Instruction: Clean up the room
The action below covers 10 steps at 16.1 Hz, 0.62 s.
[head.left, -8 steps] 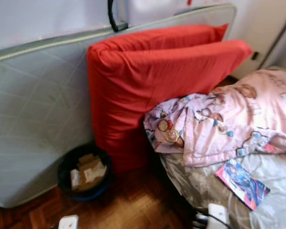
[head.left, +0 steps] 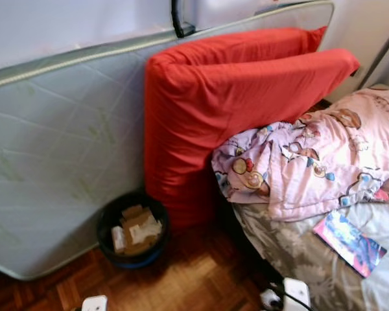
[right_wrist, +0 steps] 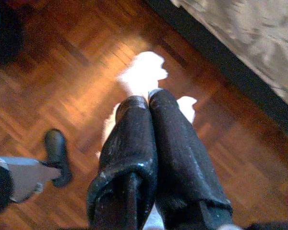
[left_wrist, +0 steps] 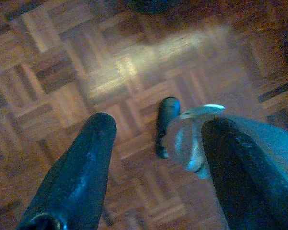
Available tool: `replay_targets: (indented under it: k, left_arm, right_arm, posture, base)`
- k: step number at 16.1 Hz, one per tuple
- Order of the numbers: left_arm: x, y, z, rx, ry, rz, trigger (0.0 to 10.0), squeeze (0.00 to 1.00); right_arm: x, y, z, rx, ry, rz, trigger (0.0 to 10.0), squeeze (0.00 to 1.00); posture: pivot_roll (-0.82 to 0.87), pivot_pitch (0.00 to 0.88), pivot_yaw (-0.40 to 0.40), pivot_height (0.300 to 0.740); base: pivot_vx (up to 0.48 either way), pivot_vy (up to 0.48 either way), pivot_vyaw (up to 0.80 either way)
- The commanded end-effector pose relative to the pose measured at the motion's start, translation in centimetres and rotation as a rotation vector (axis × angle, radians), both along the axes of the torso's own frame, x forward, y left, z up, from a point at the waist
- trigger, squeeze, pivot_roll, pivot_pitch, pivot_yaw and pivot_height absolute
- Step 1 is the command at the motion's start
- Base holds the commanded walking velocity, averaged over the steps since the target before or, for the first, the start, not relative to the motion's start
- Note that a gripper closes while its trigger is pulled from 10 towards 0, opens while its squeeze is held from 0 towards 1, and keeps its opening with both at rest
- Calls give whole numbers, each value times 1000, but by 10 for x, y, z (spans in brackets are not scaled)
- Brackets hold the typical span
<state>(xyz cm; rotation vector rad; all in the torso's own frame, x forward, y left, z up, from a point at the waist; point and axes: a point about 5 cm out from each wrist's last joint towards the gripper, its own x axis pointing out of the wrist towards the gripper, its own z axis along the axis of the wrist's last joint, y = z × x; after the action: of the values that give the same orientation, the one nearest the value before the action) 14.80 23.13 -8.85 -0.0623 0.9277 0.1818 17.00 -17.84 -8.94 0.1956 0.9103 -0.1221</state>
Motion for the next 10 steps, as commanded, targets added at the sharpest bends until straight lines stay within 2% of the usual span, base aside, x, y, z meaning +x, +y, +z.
replay_targets:
  k: [1,10]
  left_arm:
    - [-4,-4,-3,-9,17,-5,10000,0]
    - [-4,-5,-3,-16,17,-1,10000,0]
  right_arm:
    - [-8,-10,-2,-24,19,-10,10000,0]
    - [-7,-10,-2,-23,20,11,10000,0]
  posture:
    - [67,82,-17,740]
    - [63,85,-20,740]
  base:
    - [0,334,0]
    - [0,333,0]
